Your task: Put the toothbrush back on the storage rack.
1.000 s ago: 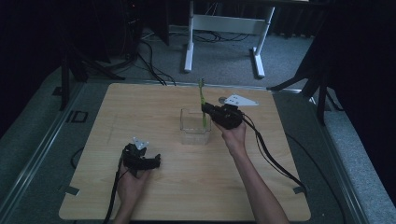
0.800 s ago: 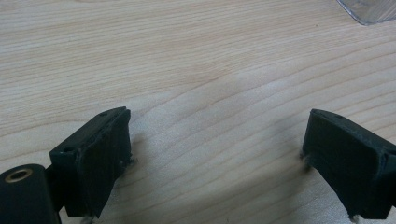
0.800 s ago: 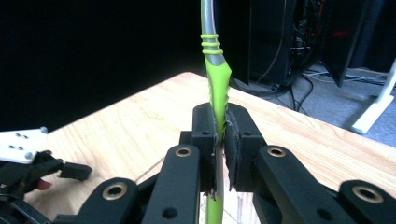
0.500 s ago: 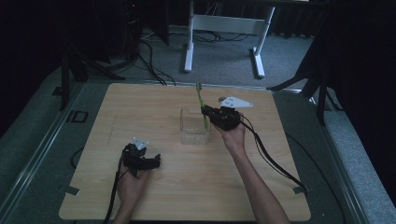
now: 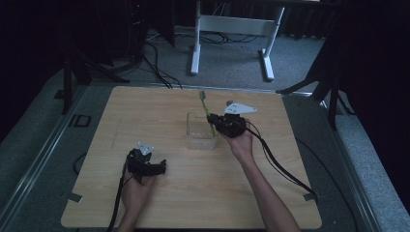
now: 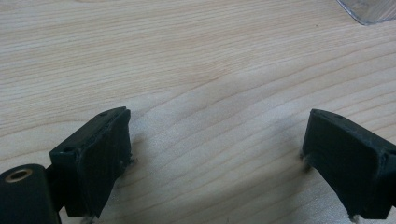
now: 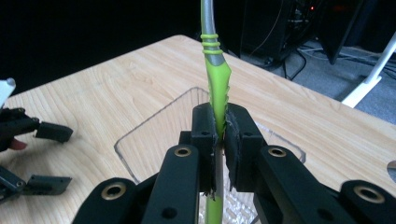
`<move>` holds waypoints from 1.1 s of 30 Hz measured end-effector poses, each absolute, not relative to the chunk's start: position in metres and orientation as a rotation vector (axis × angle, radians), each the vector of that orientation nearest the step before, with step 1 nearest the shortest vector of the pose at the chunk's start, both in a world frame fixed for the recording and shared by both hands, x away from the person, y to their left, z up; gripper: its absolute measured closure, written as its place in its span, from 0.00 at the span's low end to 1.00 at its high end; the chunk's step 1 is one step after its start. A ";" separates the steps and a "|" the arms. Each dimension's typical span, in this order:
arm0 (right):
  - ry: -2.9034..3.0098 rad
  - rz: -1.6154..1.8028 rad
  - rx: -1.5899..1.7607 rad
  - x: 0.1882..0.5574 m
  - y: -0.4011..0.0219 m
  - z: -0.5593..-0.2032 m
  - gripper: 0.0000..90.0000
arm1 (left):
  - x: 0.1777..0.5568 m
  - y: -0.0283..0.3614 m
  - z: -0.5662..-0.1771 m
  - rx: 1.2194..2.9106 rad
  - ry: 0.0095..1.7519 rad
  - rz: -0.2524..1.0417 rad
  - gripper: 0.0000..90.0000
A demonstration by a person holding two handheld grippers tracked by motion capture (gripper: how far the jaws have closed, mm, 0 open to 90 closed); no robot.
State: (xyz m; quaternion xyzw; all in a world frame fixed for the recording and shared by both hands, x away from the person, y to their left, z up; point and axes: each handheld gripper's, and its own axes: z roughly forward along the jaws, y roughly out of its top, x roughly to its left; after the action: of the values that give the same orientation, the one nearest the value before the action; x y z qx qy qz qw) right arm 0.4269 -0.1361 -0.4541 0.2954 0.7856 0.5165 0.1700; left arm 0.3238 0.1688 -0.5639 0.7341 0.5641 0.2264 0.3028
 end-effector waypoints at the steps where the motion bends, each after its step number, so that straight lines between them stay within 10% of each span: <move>1: 2.237 1.462 0.839 0.427 -0.136 -0.455 0.92 | 0.324 0.169 -0.564 1.946 1.495 0.600 0.09; 22: 2.348 1.349 0.847 0.430 -0.129 -0.471 0.91 | 0.324 0.169 -0.564 1.951 1.493 0.601 0.09; 33: 2.353 1.345 0.843 0.427 -0.130 -0.469 0.69 | 0.324 0.169 -0.564 1.951 1.494 0.600 0.09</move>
State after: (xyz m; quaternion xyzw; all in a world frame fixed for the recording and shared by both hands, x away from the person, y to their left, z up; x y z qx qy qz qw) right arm 0.4267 -0.1296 -0.4689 0.2937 0.8195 0.4683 0.1511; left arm 0.3238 0.1690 -0.5637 0.7354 0.5631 0.2263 0.3015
